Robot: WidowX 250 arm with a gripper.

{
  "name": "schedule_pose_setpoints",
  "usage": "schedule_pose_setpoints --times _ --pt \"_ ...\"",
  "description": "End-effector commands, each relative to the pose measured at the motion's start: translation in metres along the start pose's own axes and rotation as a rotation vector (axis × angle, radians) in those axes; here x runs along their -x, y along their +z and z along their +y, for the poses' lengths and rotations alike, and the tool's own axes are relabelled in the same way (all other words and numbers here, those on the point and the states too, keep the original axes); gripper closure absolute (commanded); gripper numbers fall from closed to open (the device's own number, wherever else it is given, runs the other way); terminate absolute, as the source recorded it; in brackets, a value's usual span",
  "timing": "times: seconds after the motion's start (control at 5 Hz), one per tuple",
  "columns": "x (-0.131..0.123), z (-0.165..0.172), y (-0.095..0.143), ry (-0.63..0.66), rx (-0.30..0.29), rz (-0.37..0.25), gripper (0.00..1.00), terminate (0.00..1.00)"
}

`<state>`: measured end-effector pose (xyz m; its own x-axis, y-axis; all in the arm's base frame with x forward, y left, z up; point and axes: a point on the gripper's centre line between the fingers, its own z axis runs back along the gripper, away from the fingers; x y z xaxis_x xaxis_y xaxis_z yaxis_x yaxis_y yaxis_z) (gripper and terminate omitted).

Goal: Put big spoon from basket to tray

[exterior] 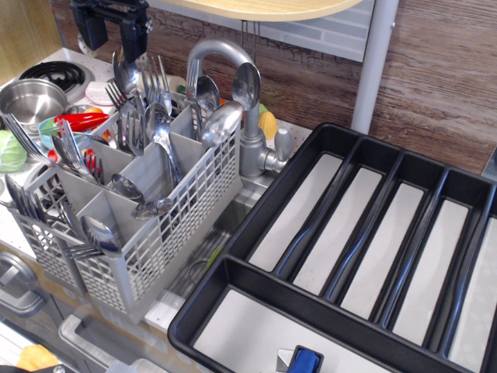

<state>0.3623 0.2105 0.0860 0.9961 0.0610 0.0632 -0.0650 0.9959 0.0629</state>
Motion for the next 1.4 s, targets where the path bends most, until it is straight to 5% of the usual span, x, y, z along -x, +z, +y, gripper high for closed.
schedule_pose_setpoints --times 0.0,0.4,0.6,1.2 --pt "-0.013 0.012 0.014 -0.005 -0.014 -0.038 0.0 0.0" --pt "-0.023 0.022 -0.001 -0.007 0.01 -0.065 0.0 0.0" --pt "-0.026 0.021 -0.01 0.022 0.035 -0.083 1.0 0.0" --pt "-0.023 0.01 -0.008 0.07 0.048 -0.081 1.0 0.0"
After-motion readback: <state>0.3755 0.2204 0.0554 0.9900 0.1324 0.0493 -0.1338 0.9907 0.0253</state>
